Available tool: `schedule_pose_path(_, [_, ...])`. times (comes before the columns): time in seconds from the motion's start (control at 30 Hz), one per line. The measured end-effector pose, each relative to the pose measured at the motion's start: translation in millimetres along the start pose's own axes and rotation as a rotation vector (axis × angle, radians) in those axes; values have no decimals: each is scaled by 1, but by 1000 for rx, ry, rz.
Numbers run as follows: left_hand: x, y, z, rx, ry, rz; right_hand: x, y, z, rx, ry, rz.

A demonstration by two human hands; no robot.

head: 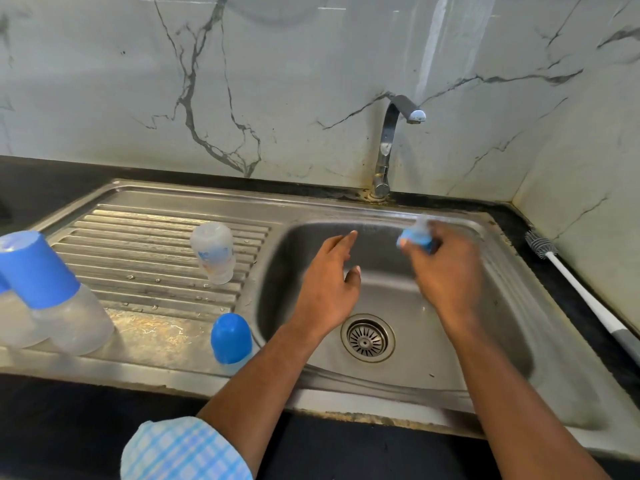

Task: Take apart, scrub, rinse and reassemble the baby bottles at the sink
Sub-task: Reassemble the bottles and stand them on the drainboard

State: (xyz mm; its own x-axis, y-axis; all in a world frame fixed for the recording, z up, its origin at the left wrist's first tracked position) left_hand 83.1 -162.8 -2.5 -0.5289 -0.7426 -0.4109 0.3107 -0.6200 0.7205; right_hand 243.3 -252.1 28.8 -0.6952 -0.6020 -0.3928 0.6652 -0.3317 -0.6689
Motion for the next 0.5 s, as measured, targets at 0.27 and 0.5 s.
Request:
schedule_pose_path(0.27, [21,54,99,-240,512,-197,-4,8,-26,31,-183,-33])
schedule_pose_path(0.5, [11,-55,160,-652,80,541,2,-5,-30,-32,-228,54])
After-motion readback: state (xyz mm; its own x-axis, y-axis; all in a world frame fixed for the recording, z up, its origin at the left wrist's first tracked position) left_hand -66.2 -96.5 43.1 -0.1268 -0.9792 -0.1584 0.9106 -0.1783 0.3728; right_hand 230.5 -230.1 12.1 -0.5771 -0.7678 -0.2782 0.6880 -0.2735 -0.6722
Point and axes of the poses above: each hand's wrist, its own x-axis away from the middle knuckle, its own z-axis out of the back of the hand, y = z × x, the point moved 6 cm from there along -x, towards the middle knuckle
